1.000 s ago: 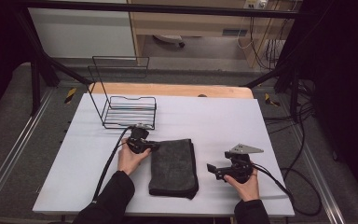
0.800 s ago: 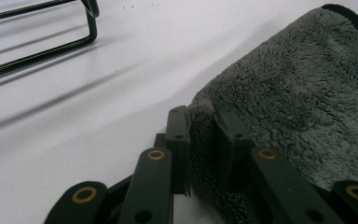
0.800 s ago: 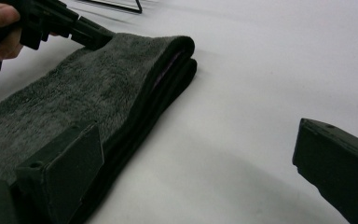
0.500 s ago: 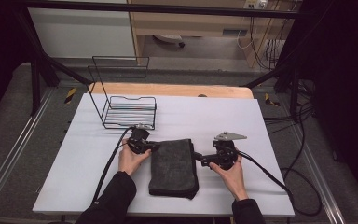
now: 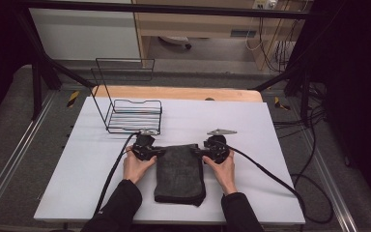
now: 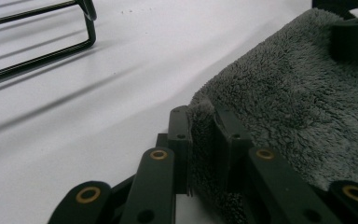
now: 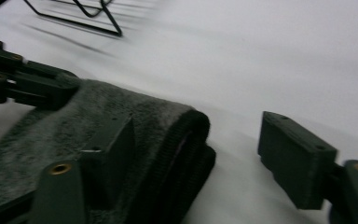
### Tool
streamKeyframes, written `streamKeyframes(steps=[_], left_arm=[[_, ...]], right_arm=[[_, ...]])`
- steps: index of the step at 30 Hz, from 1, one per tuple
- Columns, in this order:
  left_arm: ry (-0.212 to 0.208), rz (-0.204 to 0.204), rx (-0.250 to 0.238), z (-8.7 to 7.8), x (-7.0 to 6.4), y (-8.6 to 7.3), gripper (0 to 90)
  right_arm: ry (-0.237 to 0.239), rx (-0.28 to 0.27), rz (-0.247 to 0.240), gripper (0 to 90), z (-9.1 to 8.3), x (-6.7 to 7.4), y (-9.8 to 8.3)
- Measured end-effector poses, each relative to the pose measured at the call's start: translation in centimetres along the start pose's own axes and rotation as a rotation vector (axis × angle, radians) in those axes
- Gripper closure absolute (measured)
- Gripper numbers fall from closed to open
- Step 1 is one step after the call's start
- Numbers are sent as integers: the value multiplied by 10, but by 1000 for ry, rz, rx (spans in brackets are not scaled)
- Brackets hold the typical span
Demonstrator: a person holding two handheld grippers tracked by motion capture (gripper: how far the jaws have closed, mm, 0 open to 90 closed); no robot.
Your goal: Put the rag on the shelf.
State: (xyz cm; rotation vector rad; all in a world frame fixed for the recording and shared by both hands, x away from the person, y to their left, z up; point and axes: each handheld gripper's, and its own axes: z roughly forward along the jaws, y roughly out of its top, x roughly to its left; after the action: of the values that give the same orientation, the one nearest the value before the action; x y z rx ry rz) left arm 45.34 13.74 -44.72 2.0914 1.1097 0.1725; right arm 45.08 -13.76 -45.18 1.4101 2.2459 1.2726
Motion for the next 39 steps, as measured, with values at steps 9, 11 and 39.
streamKeyframes(steps=[9, 11, 39], left_arm=[[-11, -3, 5, 0, 2, 0, 782], [-14, -8, 1, 0, 2, 0, 782], [-63, -21, -87, -28, -1, 3, 806]], right_arm=[[37, 47, -3, 568, 3, 3, -5], [43, 51, 13, 586, 3, 3, -5], [138, 40, 91, 803, -20, 7, 6]])
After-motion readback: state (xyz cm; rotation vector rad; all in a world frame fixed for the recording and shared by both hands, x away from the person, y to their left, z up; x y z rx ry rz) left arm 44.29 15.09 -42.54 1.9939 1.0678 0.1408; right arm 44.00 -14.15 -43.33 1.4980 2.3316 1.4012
